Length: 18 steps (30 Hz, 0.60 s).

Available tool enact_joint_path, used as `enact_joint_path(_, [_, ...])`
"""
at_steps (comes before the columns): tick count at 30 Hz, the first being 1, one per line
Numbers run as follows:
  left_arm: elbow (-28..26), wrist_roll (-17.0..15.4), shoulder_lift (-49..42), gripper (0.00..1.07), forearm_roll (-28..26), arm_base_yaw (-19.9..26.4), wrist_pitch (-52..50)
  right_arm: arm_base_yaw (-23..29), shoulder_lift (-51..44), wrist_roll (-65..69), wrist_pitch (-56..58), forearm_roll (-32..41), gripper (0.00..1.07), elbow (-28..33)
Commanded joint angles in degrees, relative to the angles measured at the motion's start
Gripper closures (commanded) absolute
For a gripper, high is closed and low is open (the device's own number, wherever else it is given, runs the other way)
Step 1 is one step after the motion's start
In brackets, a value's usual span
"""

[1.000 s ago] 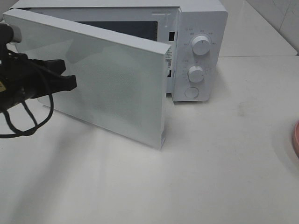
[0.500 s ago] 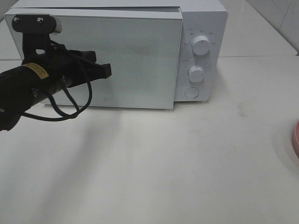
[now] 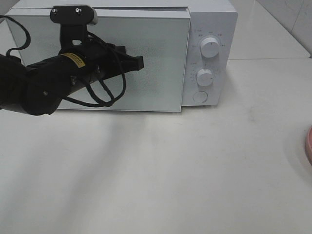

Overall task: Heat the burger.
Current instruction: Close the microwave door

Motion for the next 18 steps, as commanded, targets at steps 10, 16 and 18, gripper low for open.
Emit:
enact_joint_path(10, [-8.19,0.06,4.53,1.07,-1.72,0.29,0.11,-0.34,-1.66,-0.46,-0.17,0.00,0.34,0.11])
enact_joint_path(16, [-12.78,0.57,6.53,1.07,-2.81,0.46,2.75,-0.34,-1.66,-0.46,-0.17,0.00,0.34,0.11])
enact_joint_path(18, [-13.58,1.20,6.99,1.07,-2.81,0.46,3.04,-0.34,-1.66,-0.46,-0.17,0.00,0.34,0.11])
